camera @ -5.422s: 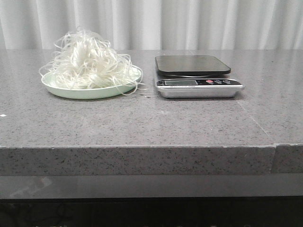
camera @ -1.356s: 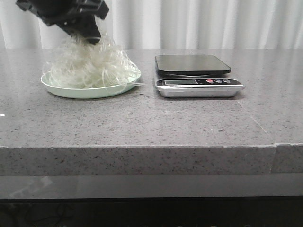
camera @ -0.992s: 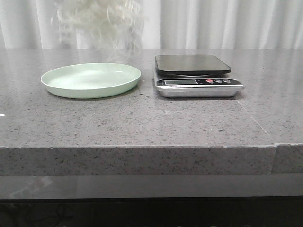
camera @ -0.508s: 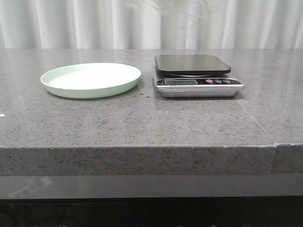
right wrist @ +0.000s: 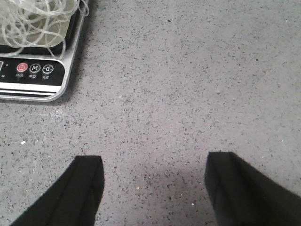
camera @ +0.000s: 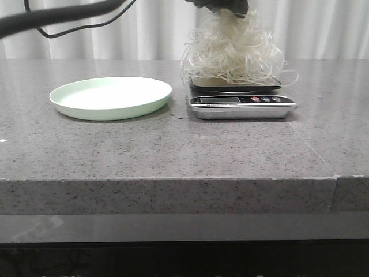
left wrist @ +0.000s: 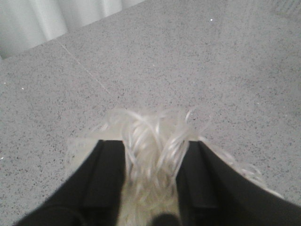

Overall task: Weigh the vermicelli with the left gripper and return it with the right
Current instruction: 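Lower the vermicelli onto the scale and open the left gripper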

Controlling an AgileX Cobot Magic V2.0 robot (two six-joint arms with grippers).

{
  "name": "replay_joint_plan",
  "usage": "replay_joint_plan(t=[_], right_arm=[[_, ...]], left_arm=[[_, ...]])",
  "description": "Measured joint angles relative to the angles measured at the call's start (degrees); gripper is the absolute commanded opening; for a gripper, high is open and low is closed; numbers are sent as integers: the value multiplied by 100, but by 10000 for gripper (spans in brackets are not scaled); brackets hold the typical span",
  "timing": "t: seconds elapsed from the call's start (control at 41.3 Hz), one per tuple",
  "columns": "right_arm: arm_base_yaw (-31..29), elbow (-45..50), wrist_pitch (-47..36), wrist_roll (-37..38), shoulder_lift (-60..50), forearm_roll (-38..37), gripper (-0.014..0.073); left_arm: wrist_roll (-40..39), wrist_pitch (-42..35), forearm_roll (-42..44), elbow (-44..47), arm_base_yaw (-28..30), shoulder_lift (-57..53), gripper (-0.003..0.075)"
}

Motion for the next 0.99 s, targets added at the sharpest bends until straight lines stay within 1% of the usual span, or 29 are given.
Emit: replay_joint_plan(t=[0.024,0.073,0.169,0.266,0.387,0.605,0.654,0.726,0.823,0.992], right_arm=[[0,0,0,0,0,0,556],[0,0,0,0,0,0,556],[0,0,0,0,0,0,556],[0,0,0,0,0,0,556],[0,0,0,0,0,0,556],[0,0,0,0,0,0,556],[0,0,0,0,0,0,556],[0,0,0,0,0,0,556],[0,0,0,0,0,0,556],[0,0,0,0,0,0,556]], left_arm=[[0,0,0,-1,0,0,504],[0,0,0,-28,0,0,516],[0,85,0,-60,0,-90,512],[0,417,0,-60,0,-326,512],[0,853,0,-73,0,-860,512],[0,1928,0,-111,0,-2173,512],[0,2037,0,-54,0,-2473,512],[0,2109,0,175,0,-2908,512],[0,2120,23,701,0,-3500,512],[0,1924,74,2011,0,-4463,512]])
